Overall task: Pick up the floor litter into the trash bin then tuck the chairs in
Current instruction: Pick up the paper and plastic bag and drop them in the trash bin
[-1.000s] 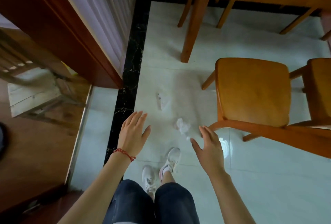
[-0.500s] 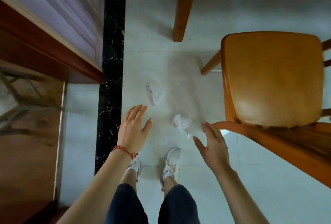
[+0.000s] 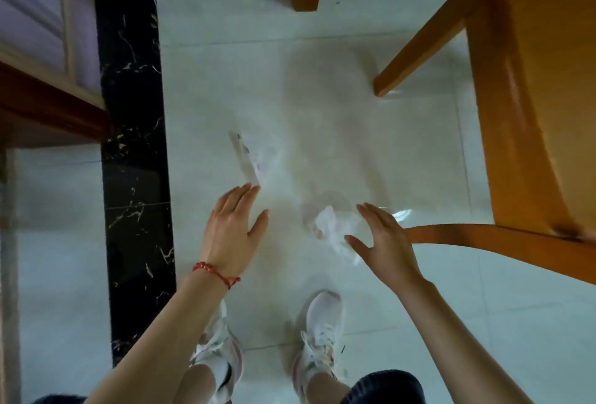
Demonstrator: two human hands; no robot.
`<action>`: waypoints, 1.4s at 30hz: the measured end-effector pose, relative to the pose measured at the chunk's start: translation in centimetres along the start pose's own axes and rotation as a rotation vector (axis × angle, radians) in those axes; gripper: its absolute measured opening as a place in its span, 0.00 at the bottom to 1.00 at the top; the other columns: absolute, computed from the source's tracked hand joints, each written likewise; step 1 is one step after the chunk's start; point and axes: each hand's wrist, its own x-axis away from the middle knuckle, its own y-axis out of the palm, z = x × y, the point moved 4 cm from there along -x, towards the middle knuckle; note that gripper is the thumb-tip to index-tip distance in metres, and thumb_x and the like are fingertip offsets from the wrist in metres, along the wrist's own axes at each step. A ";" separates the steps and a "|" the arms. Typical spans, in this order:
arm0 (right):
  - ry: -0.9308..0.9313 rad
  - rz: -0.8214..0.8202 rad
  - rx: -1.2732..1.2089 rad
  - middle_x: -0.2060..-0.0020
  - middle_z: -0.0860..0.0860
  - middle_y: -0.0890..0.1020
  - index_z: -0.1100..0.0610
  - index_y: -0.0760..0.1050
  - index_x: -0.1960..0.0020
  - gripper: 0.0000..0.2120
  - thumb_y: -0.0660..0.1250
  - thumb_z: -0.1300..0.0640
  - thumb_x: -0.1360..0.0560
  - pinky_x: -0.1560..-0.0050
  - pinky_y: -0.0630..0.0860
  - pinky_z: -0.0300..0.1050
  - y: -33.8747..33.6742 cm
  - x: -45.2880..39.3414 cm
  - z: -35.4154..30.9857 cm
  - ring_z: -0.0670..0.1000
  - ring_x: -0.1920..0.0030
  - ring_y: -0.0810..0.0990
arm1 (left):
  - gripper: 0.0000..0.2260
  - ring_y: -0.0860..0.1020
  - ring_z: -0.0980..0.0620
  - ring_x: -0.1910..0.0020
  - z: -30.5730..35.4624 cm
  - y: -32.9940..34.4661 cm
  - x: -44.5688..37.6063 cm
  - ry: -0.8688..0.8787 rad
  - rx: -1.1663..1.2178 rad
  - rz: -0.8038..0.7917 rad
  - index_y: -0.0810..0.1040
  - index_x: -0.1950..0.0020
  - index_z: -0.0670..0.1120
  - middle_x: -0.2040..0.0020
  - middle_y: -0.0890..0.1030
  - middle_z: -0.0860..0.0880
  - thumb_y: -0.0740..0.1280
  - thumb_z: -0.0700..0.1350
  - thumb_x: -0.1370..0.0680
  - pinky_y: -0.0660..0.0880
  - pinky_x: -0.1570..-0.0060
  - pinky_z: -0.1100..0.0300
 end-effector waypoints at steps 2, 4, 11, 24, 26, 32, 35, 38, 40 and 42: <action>0.020 -0.057 -0.012 0.32 0.55 0.70 0.56 0.65 0.31 0.30 0.69 0.48 0.29 0.33 0.65 0.49 2.6 -2.0 1.9 0.54 0.31 0.66 | 0.20 0.68 0.40 0.34 -1.8 2.9 -1.1 -0.027 0.017 -0.022 0.70 0.34 0.38 0.35 0.73 0.39 0.64 0.45 0.24 0.65 0.35 0.47; 0.039 -0.109 -0.019 0.31 0.53 0.69 0.55 0.64 0.31 0.31 0.69 0.47 0.30 0.32 0.64 0.47 5.5 -3.8 3.9 0.52 0.30 0.65 | 0.20 0.67 0.41 0.34 -3.6 6.2 -2.0 -0.047 0.033 -0.033 0.69 0.34 0.39 0.34 0.72 0.40 0.63 0.47 0.23 0.64 0.34 0.49; 0.057 -0.223 -0.055 0.30 0.49 0.67 0.50 0.62 0.30 0.38 0.72 0.43 0.35 0.30 0.62 0.49 12.4 -7.9 8.7 0.50 0.30 0.64 | 0.25 0.68 0.42 0.34 -7.7 14.1 -4.4 -0.054 0.087 0.013 0.71 0.35 0.40 0.35 0.73 0.40 0.57 0.54 0.26 0.63 0.36 0.52; 0.020 -0.073 0.045 0.42 0.50 0.73 0.50 0.67 0.35 0.30 0.71 0.43 0.33 0.47 0.72 0.47 15.8 -10.3 10.2 0.52 0.41 0.74 | 0.25 0.69 0.42 0.35 -7.2 19.8 -7.7 0.026 0.148 0.148 0.70 0.34 0.40 0.35 0.73 0.41 0.56 0.54 0.25 0.61 0.35 0.56; 0.082 -0.069 -0.032 0.43 0.52 0.77 0.53 0.70 0.37 0.28 0.72 0.46 0.33 0.47 0.74 0.47 16.4 -10.3 10.4 0.54 0.44 0.77 | 0.23 0.69 0.42 0.35 -7.2 19.6 -8.0 0.015 0.158 0.166 0.70 0.34 0.39 0.35 0.73 0.41 0.59 0.51 0.25 0.60 0.36 0.58; 0.206 -0.077 -0.345 0.47 0.54 0.82 0.57 0.77 0.42 0.20 0.74 0.55 0.33 0.56 0.66 0.36 17.1 -10.7 10.7 0.52 0.47 0.79 | 0.25 0.70 0.46 0.36 -7.1 17.4 -7.5 0.007 0.202 0.295 0.71 0.35 0.41 0.36 0.75 0.43 0.55 0.55 0.26 0.57 0.39 0.69; 0.257 -0.050 -0.496 0.57 0.56 0.81 0.63 0.79 0.50 0.16 0.75 0.57 0.34 0.65 0.69 0.39 16.8 -11.5 10.4 0.51 0.60 0.78 | 0.23 0.71 0.45 0.37 -7.4 16.4 -7.7 0.001 0.236 0.376 0.73 0.37 0.40 0.38 0.76 0.42 0.57 0.53 0.26 0.59 0.40 0.69; 0.291 0.037 -0.646 0.67 0.57 0.77 0.70 0.76 0.59 0.15 0.75 0.58 0.35 0.76 0.64 0.34 15.9 -12.4 10.2 0.51 0.70 0.73 | 0.19 0.73 0.44 0.39 -8.2 15.1 -8.4 -0.054 0.267 0.483 0.75 0.39 0.39 0.40 0.77 0.42 0.62 0.49 0.26 0.60 0.41 0.69; 0.281 0.079 -0.694 0.72 0.55 0.73 0.65 0.73 0.66 0.13 0.75 0.58 0.35 0.77 0.63 0.35 15.2 -12.8 9.8 0.49 0.73 0.69 | 0.18 0.73 0.46 0.38 -8.9 14.6 -9.2 -0.174 0.335 0.494 0.74 0.38 0.41 0.39 0.77 0.44 0.66 0.46 0.25 0.63 0.39 0.63; 0.260 0.098 -0.727 0.74 0.52 0.72 0.61 0.71 0.69 0.14 0.75 0.58 0.35 0.75 0.64 0.36 14.9 -12.8 9.5 0.47 0.75 0.69 | 0.19 0.73 0.46 0.39 -9.8 14.6 -10.1 -0.289 0.406 0.480 0.73 0.37 0.42 0.38 0.76 0.44 0.68 0.47 0.26 0.67 0.37 0.56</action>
